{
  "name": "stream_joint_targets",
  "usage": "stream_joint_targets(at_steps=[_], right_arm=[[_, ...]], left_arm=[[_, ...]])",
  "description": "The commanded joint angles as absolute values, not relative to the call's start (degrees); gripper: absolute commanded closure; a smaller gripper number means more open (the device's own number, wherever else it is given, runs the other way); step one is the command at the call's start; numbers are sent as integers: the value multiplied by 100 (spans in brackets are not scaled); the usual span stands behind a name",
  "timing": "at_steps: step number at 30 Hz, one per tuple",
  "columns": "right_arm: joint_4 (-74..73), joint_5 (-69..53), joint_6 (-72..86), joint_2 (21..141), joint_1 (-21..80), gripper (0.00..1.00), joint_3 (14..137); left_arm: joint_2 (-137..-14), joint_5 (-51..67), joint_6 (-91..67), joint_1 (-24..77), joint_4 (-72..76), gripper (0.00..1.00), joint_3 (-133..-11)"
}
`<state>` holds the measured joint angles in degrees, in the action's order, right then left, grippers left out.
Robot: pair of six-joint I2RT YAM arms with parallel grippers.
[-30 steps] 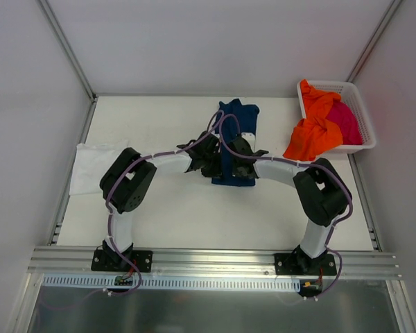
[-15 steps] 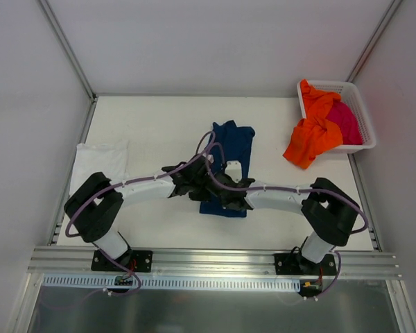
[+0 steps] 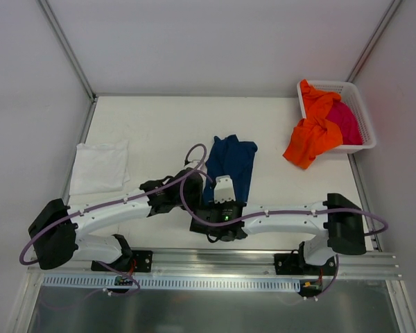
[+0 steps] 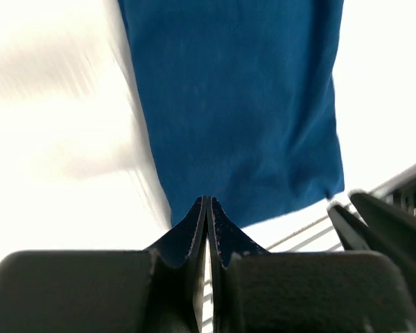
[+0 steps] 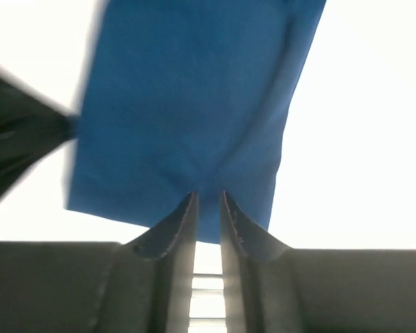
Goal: Fold and stack the t-shirts
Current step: Fold the folded rectangular tshirt in 1/3 of the way
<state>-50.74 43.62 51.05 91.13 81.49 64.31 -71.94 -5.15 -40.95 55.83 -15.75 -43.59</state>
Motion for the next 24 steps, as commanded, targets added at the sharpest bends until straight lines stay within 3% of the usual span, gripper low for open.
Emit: stream_joint_targets(at_steps=[1, 9, 15, 24], right_arm=[[-6065, 5588, 5370, 8553, 8279, 76, 6978], [-4317, 5810, 4246, 7454, 7842, 67, 5786], [-2079, 4730, 3165, 6926, 6883, 64, 4624], [-958, 3701, 2602, 7233, 6065, 67, 4043]], left_arm=[[-7145, -1238, -3780, 5599, -1529, 100, -4728], [-7882, -1249, -3068, 5511, -48, 100, -4632], [-8533, -554, -3129, 5160, 983, 100, -4439], [-9114, -527, -3085, 5063, 1406, 100, -4579]])
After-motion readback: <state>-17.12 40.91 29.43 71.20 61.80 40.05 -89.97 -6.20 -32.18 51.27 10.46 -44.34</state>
